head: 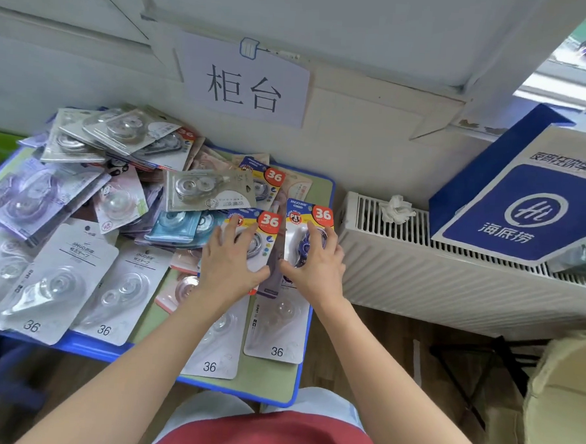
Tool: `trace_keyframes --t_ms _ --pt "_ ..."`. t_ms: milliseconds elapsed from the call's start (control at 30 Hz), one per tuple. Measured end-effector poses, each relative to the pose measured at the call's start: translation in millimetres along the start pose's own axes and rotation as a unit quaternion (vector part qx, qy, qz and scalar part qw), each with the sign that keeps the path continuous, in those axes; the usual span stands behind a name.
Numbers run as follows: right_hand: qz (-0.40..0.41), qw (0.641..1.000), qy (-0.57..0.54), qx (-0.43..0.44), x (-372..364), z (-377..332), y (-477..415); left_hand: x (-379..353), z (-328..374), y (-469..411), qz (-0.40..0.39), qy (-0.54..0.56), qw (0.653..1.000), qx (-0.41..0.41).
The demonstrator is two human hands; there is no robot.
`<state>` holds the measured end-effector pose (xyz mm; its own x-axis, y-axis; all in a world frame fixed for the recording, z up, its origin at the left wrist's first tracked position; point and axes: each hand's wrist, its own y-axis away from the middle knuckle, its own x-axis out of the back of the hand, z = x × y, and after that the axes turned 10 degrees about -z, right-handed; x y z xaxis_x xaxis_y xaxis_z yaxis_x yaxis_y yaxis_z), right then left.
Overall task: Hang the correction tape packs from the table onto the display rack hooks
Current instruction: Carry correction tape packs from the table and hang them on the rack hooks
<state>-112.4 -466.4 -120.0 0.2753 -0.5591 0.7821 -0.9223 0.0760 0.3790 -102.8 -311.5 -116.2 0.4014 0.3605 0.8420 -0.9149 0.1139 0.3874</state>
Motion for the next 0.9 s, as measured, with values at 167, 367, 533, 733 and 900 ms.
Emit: trace_keyframes --t_ms 167,367,533,733,900 --pt "-0.016 1.000 0.004 -0.004 -6.0 -4.1 6.6 2.8 -5.9 4.0 -0.002 0.019 1.000 -0.004" --pt "0.009 0.999 0.004 -0.039 -23.1 -26.1 26.1 11.5 -31.6 18.7 -0.028 0.018 0.998 -0.044" --pt "0.020 0.997 -0.003 -0.069 -40.7 -36.6 49.4 12.9 -57.4 34.6 -0.028 -0.009 0.997 -0.076" --pt "0.024 0.997 0.005 -0.072 -58.0 -39.5 74.8 4.1 -81.1 57.2 -0.009 0.001 0.996 -0.089" --pt "0.031 0.998 0.003 -0.054 -72.6 -38.1 92.4 -1.4 -92.8 84.5 0.028 0.013 0.996 -0.083"
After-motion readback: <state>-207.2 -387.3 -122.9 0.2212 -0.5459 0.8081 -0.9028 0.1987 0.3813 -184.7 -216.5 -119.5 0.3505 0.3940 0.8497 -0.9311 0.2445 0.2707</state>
